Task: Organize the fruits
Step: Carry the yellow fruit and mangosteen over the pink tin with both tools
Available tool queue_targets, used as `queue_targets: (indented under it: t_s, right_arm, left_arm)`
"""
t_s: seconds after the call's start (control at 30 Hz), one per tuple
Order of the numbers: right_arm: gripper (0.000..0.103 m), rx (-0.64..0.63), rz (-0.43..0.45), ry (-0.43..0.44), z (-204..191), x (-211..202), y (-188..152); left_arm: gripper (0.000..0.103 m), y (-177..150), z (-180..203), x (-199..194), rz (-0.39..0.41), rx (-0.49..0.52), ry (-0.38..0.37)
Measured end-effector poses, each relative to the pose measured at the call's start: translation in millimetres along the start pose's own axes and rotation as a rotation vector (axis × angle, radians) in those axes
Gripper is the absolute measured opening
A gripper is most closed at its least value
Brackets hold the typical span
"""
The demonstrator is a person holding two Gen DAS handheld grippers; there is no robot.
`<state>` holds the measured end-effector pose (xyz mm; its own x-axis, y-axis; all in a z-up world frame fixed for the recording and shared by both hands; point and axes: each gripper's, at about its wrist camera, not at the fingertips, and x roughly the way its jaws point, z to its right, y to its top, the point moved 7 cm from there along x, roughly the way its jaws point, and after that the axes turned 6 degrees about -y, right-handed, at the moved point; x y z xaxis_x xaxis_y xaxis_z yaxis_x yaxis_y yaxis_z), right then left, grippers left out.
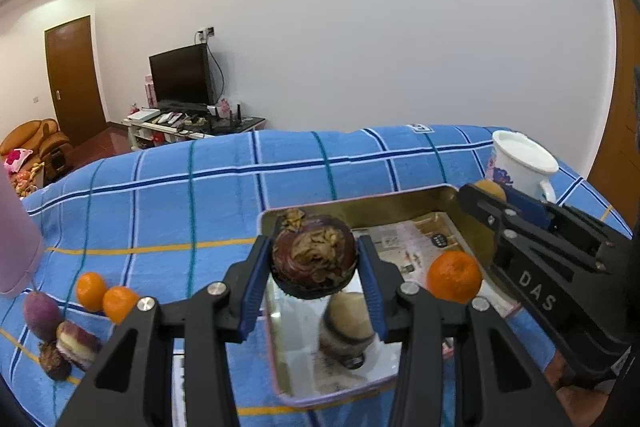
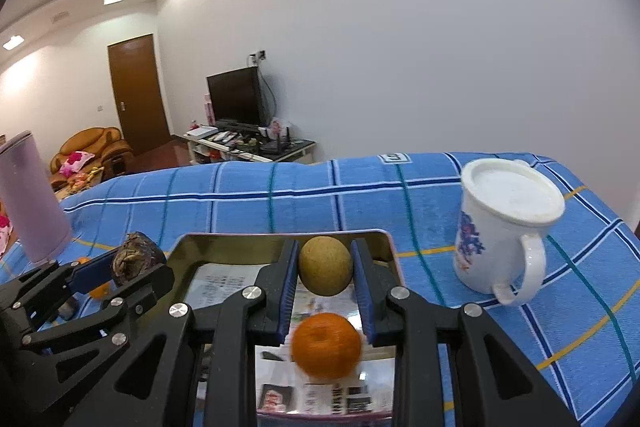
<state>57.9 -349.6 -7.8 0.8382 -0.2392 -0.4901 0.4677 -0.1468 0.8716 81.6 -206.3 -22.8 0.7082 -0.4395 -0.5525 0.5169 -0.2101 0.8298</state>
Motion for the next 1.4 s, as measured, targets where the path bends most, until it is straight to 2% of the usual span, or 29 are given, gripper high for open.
queue_targets:
  t_s: [0.27, 0.6, 0.73, 1.4]
  right_arm:
    - [0.028, -0.003, -0.053, -0.053, 17, 15, -3]
    - [0.028, -0.039, -0.142, -0.068, 13, 38, -17]
    - [0.028, -0.012, -0.175, -0.05, 17, 45, -19]
    - [0.029, 0.045, -0.21, 0.046, 15, 46, -25]
  left_arm:
    - [0.045, -5, 16, 19, -0.031, 0.023, -0.017]
    - [0.045, -10, 22, 36, -0.077, 0.032, -0.029]
    - [0.045, -11, 22, 36, -0.079, 0.031, -0.031]
    - [0.045, -11, 14, 37, -0.081, 0.005, -0.03]
